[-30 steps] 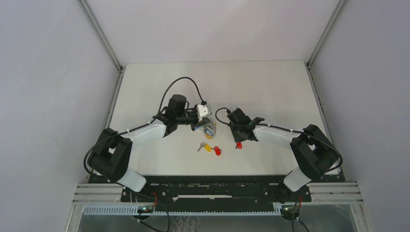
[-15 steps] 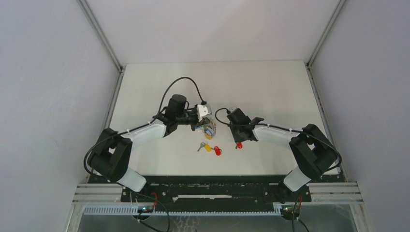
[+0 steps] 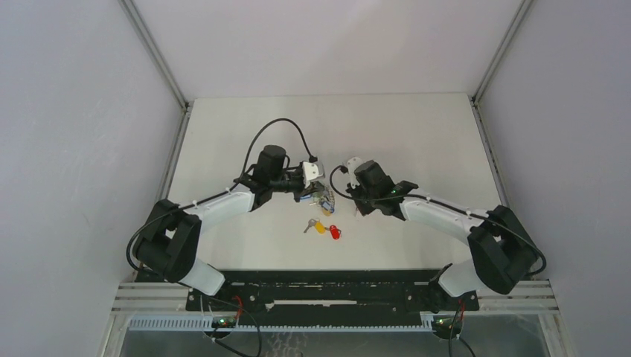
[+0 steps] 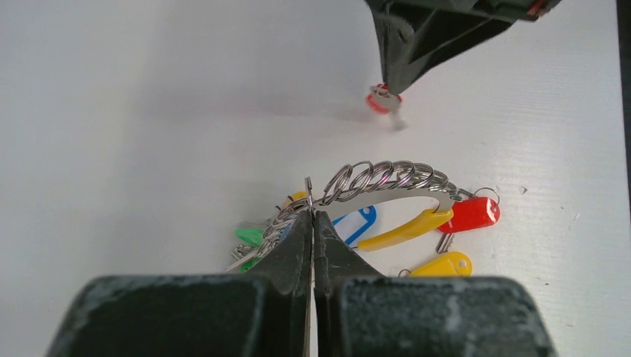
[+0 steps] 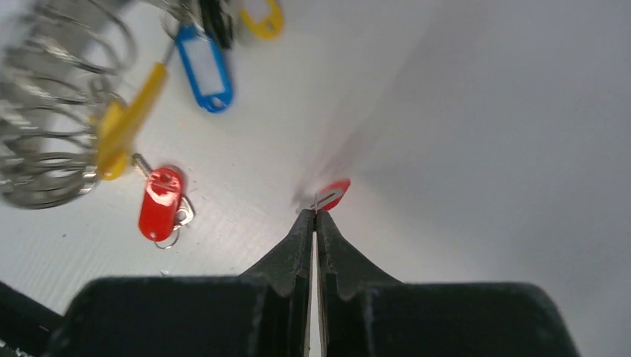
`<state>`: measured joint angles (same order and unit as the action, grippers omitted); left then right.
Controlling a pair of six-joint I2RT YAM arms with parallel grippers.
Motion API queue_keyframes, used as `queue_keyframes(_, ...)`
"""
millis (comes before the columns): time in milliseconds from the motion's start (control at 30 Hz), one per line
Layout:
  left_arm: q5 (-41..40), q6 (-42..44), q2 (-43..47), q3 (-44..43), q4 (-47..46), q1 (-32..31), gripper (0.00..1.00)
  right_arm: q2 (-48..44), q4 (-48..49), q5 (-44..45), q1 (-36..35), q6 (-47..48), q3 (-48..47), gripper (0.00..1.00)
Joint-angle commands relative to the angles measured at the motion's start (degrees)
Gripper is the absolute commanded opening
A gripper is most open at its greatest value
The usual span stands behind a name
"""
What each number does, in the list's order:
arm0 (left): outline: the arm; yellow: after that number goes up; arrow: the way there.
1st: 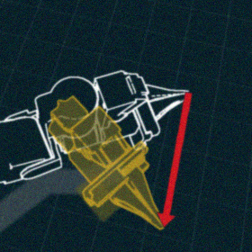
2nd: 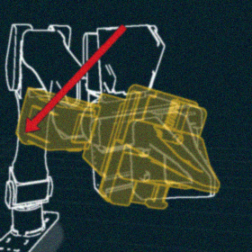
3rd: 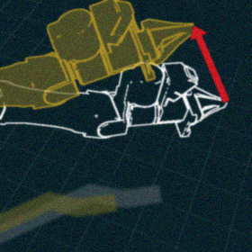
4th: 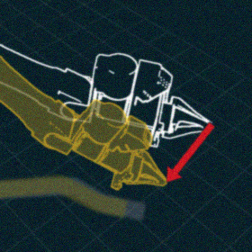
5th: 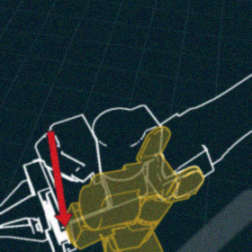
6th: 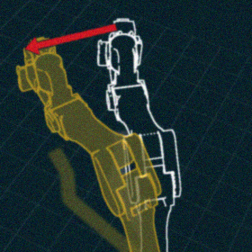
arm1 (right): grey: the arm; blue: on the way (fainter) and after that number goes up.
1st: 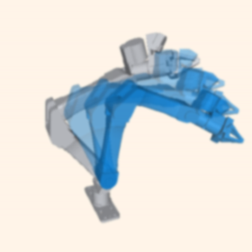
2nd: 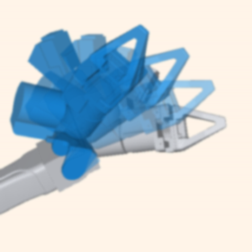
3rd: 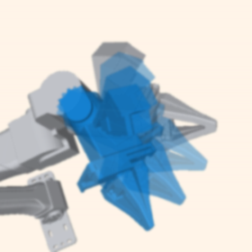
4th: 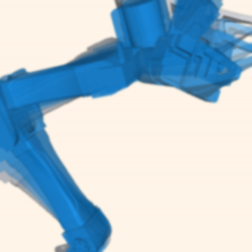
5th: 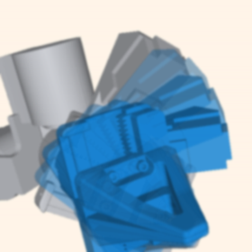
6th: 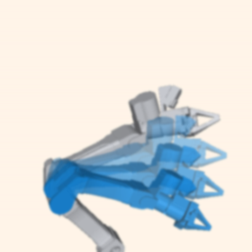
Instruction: Put the keys on the keyring
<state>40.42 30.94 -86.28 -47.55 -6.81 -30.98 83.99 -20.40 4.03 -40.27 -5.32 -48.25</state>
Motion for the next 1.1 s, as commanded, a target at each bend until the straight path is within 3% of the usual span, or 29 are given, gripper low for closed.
queue_keyframes(0,4.1,1.5,2.4,1.6,-1.8,0.1,0.00,-5.6,8.3,-7.0,0.4,12.8,1.1,0.00)
queue_keyframes(633,7.5,2.5,-1.0,0.1,-1.0,0.1,0.00,-7.1,20.3,-41.3,9.1,44.0,4.0,0.00)
queue_keyframes(933,8.6,2.9,-3.0,-0.8,-0.4,-0.6,0.00,-5.4,20.7,-47.3,10.1,52.8,4.0,0.00)
queue_keyframes(1067,9.0,3.0,-3.2,-1.1,-0.2,-0.8,0.00,-5.6,19.1,-45.3,9.2,56.4,4.0,0.00)
